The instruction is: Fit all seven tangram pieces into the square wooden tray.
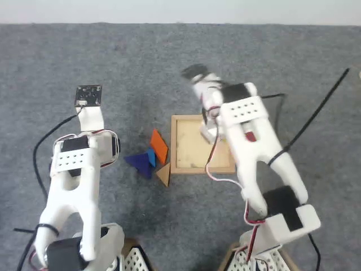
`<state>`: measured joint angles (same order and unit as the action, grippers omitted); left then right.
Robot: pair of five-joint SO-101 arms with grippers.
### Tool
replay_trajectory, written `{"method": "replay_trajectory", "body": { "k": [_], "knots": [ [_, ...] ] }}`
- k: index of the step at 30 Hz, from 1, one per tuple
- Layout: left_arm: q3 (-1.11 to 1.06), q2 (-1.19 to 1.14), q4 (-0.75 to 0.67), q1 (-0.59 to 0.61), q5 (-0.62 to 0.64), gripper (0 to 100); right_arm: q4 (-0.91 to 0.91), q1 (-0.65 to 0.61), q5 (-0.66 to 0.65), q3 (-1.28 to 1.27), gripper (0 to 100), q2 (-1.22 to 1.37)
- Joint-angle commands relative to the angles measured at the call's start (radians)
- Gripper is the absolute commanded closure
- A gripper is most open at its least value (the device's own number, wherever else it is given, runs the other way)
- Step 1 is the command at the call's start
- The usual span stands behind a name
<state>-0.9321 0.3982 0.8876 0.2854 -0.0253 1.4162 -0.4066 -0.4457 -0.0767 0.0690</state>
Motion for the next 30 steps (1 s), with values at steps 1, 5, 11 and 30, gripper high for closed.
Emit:
{"method": "replay_trajectory", "body": {
  "k": [1,5,11,30],
  "knots": [
    [0.007,0.003,-0.025,0.000,0.012,86,0.019,-0.051,-0.250,0.017,81.2,-0.054],
    [0.007,0.003,-0.023,-0.002,0.012,86,0.019,-0.085,-0.496,0.015,81.2,-0.021],
    [0.007,0.003,-0.023,-0.002,0.011,86,-0.051,-0.102,-0.588,0.015,81.2,0.042],
    [0.007,0.011,-0.005,-0.002,0.009,86,-0.243,-0.116,-0.614,0.051,80.7,0.263]
  ]
}}
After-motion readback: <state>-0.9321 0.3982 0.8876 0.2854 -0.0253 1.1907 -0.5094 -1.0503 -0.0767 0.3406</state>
